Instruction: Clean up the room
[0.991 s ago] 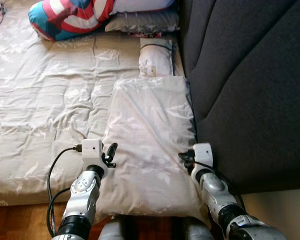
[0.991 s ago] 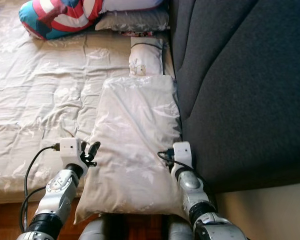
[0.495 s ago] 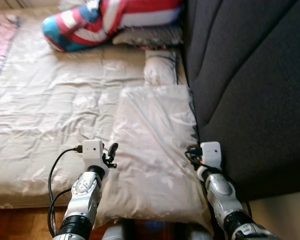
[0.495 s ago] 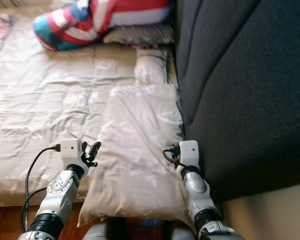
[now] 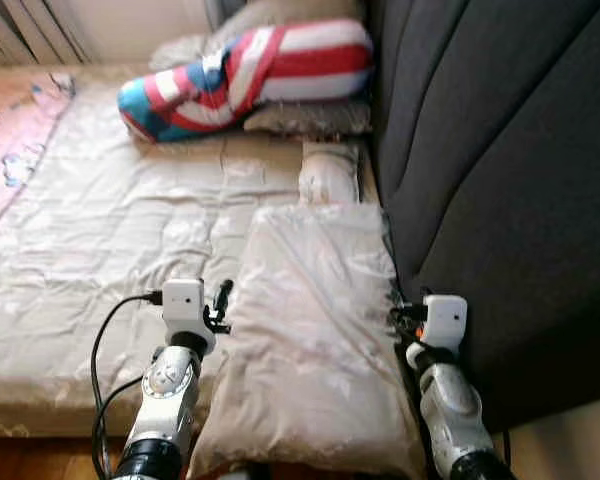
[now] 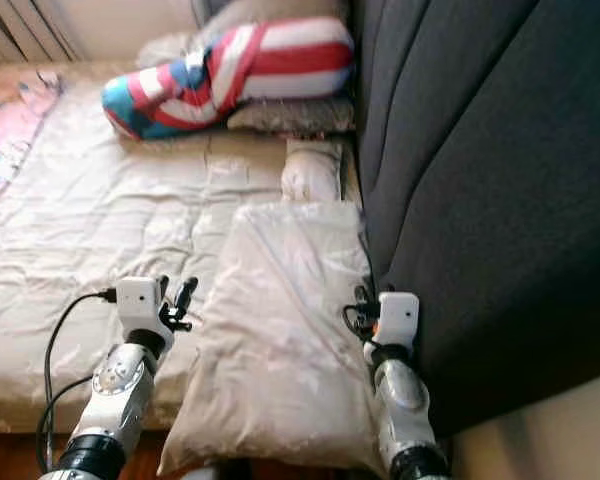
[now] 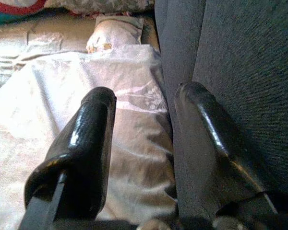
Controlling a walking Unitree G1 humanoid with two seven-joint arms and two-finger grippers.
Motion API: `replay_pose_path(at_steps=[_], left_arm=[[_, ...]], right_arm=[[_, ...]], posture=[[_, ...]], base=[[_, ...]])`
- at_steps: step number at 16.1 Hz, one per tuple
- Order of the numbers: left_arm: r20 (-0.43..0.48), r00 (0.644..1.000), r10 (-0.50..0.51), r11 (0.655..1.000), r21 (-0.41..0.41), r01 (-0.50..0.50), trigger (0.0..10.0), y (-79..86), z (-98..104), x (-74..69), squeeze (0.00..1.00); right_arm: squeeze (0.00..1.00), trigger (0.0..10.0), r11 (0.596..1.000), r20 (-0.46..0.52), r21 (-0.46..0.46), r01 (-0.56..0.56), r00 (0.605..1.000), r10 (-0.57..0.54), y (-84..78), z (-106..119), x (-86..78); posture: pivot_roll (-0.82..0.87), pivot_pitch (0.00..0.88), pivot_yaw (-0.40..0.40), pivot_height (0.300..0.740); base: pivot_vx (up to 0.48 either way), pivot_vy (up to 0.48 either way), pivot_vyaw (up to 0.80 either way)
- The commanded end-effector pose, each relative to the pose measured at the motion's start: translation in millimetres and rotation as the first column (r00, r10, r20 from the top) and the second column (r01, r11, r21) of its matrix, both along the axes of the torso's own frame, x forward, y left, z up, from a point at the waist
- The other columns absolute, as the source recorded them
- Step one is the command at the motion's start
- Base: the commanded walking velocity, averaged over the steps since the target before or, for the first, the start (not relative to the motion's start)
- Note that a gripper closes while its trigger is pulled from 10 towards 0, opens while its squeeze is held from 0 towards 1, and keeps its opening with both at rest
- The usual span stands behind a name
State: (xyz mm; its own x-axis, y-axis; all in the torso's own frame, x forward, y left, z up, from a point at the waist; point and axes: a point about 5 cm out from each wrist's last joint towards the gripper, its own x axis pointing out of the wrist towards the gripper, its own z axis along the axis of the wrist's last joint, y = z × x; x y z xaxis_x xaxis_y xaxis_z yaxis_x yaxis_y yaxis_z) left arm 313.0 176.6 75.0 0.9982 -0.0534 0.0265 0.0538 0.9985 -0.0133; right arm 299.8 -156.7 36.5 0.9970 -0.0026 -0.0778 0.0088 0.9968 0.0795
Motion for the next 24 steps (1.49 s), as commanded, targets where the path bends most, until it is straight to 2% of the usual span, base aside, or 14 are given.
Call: replay_pose_path(at_steps=[1,5,11,15,24], left_arm=[[0.020,1.000,0.005,1.000,0.010,-0.005,10.0,0.6,4,0.8,0.00],[-0.004,1.000,0.015,1.000,0.024,-0.015,10.0,-6.5,-4,-0.3,0.00],[-0.013,1.000,0.013,1.000,0.026,-0.012,10.0,-9.3,-7,-1.4,0.00],[-0.007,1.000,-0.002,0.998,0.058,0.003,10.0,-11.0,-6,0.1,0.00],[-0.011,0.999,0.039,0.998,0.044,-0.039,10.0,-3.1,-4,2.4,0.00]], right_arm=[[0.00,10.0,0.998,0.017,0.015,0.067,0.998,-0.067,-15.1,1,-2.3],[0.00,10.0,0.996,0.010,0.049,0.079,0.997,-0.080,-18.1,5,3.7],[0.00,10.0,0.995,-0.024,0.076,0.064,0.998,-0.062,-11.9,1,4.3],[0.00,10.0,0.994,-0.038,0.083,0.072,0.997,-0.069,-13.9,-1,3.3],[0.00,10.0,0.992,-0.053,0.098,0.077,0.996,-0.072,-11.7,-1,5.5]], posture=[[-0.06,0.069,-0.007,0.740],[-0.06,0.045,-0.017,0.740],[-0.05,0.024,-0.012,0.740],[-0.04,0.014,-0.005,0.740],[-0.04,0.061,-0.007,0.740]], base=[[0.000,0.000,0.00],[0.000,0.000,0.00],[0.000,0.000,0.00],[0.000,0.288,0.00],[0.000,0.286,0.00]])
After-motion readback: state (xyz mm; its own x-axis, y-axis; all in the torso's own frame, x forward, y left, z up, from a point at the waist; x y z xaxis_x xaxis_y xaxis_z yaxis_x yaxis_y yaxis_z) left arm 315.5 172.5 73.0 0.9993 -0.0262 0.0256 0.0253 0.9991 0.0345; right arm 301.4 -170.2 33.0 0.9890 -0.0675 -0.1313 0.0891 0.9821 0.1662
